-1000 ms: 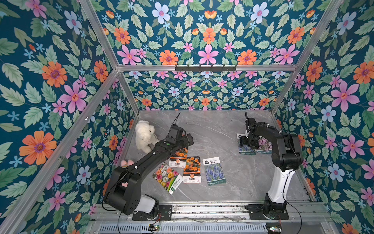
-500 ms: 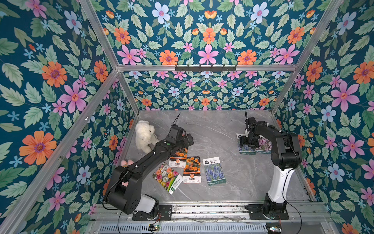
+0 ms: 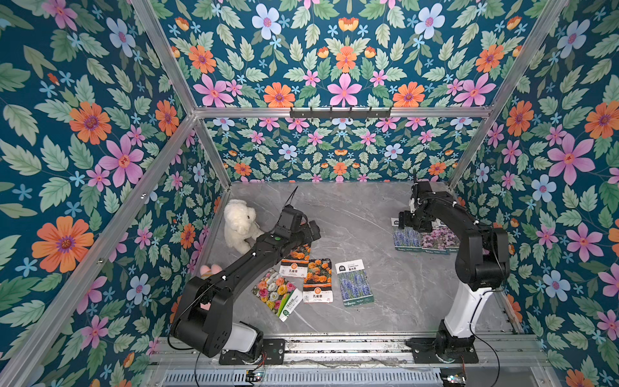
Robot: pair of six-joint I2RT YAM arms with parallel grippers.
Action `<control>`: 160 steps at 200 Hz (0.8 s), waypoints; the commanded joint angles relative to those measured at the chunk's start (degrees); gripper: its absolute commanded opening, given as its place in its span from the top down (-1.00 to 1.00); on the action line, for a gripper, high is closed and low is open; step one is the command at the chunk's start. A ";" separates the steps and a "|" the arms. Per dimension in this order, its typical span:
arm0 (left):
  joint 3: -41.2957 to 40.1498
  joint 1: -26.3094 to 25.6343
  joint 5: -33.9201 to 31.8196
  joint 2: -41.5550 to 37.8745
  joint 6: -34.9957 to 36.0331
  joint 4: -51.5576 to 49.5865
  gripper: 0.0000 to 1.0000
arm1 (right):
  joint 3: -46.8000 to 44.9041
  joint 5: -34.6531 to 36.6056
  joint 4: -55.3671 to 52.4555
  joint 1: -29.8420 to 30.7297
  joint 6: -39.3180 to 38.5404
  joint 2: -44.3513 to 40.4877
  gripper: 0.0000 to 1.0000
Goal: Arrange the seed packets in a row
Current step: Place the seed packet at the center of the board, then pick up the seed packet from the center of the board.
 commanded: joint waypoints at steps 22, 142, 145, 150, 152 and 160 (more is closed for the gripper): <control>-1.30 -0.02 2.53 -1.80 -0.62 -0.84 -0.99 | -7.84 -3.54 -0.74 0.38 4.95 -10.82 -0.67; -10.87 -15.15 12.92 5.51 -11.95 13.48 -0.29 | -36.35 -21.53 21.11 21.68 27.65 -27.18 -0.19; -11.12 -15.25 12.90 5.58 -12.10 13.65 -0.26 | -36.25 -21.39 21.28 22.25 27.82 -26.68 -0.17; -11.54 -15.39 12.85 5.77 -12.38 14.07 -0.21 | -36.08 -21.27 21.45 22.99 28.12 -25.82 -0.13; -11.74 -15.51 12.82 5.83 -12.46 14.23 -0.20 | -35.99 -21.18 21.53 23.26 28.24 -25.49 -0.11; -12.49 -15.70 12.80 5.80 -12.98 14.96 -0.15 | -35.62 -20.87 21.70 24.30 28.70 -24.11 -0.03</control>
